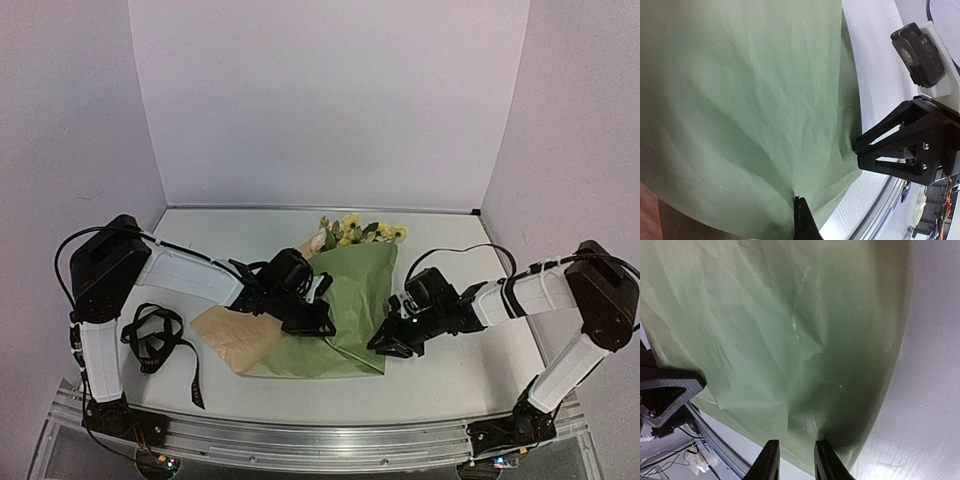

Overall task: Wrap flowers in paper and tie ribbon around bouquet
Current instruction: Fold the one-fourth-folded wrapping paper at the center of the board, then press the fold line on the 2/3-folded wrapping paper.

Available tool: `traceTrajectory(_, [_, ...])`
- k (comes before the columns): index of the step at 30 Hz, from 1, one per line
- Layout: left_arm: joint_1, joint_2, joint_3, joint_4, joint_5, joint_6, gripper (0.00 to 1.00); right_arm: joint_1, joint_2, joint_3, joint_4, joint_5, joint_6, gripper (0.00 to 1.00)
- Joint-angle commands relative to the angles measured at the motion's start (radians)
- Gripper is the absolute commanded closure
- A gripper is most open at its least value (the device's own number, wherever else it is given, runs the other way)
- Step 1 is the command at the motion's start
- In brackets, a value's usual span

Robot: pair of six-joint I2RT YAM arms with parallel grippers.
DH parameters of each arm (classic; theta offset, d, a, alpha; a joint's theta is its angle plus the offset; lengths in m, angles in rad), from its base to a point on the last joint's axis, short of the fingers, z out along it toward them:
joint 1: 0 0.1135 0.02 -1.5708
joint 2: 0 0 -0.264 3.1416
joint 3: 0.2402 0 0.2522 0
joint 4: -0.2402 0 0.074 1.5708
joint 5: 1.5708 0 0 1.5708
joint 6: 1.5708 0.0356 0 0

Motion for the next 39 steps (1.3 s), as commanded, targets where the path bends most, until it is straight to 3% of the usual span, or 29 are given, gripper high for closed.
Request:
traceTrajectory(1, [0.002,0.016,0.027,-0.032,-0.038,0.008,1.0,-0.006,0.018,-0.065,0.129,-0.007,0.071,0.74])
traceTrajectory(6, [-0.001,0.003,0.005,-0.034,-0.062,0.003,0.96,-0.006,0.02,-0.102,0.167,-0.007,0.089,0.74])
traceTrajectory(15, [-0.006,-0.121,0.003,-0.112,-0.189,0.037,0.63,-0.006,0.043,-0.095,0.174,-0.009,0.103,0.75])
traceTrajectory(19, [-0.011,-0.195,0.037,-0.177,-0.243,0.083,0.59,-0.006,0.045,-0.095,0.174,-0.011,0.107,0.75])
traceTrajectory(23, [-0.06,-0.186,0.111,-0.246,-0.308,0.128,0.64,-0.006,0.043,-0.088,0.173,-0.011,0.11,0.75])
traceTrajectory(30, [-0.091,-0.041,0.138,-0.158,-0.181,0.135,0.82,-0.006,0.037,-0.08,0.173,-0.008,0.118,0.75])
traceTrajectory(39, [-0.093,0.071,0.113,-0.103,-0.154,0.12,0.89,-0.006,0.023,-0.05,0.173,-0.003,0.136,0.75])
